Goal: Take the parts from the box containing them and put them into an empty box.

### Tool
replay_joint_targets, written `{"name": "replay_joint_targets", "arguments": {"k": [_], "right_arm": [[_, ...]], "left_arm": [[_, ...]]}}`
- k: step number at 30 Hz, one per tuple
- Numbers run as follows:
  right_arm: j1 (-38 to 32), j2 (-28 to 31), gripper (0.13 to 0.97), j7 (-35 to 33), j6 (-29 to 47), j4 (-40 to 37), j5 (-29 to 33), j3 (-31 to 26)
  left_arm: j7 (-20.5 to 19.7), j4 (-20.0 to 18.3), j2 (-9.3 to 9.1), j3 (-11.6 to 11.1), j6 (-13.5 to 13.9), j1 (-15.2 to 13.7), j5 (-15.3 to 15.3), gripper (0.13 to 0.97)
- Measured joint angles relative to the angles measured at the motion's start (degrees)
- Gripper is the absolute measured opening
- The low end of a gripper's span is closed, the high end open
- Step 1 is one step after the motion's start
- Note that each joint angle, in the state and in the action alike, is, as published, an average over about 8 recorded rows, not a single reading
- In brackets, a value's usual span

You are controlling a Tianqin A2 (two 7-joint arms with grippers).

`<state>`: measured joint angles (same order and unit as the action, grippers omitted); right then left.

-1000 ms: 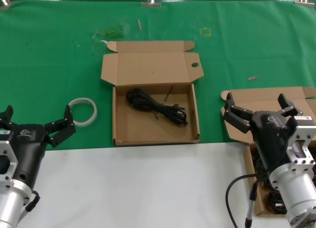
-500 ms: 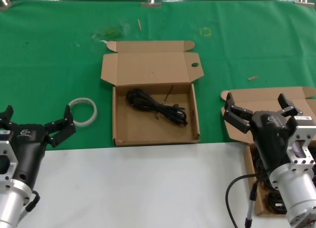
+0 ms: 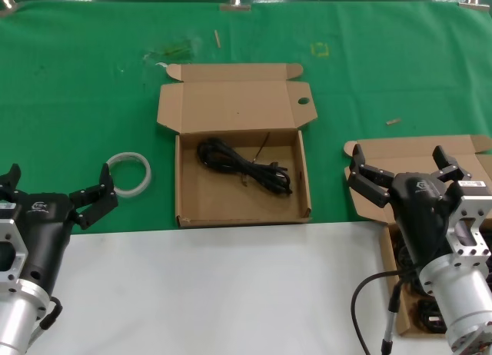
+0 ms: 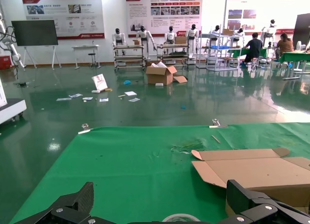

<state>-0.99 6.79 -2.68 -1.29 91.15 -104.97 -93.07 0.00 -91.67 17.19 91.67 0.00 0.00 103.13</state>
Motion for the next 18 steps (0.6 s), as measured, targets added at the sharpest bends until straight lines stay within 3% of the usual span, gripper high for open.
{"name": "replay_joint_targets", "arguments": {"k": [18], "right_arm": [[0.00, 0.00, 0.966, 0.00, 0.00, 0.00, 0.00, 0.00]], "left_arm": [[0.00, 0.00, 0.00, 0.00, 0.00, 0.00, 0.00, 0.965]]}}
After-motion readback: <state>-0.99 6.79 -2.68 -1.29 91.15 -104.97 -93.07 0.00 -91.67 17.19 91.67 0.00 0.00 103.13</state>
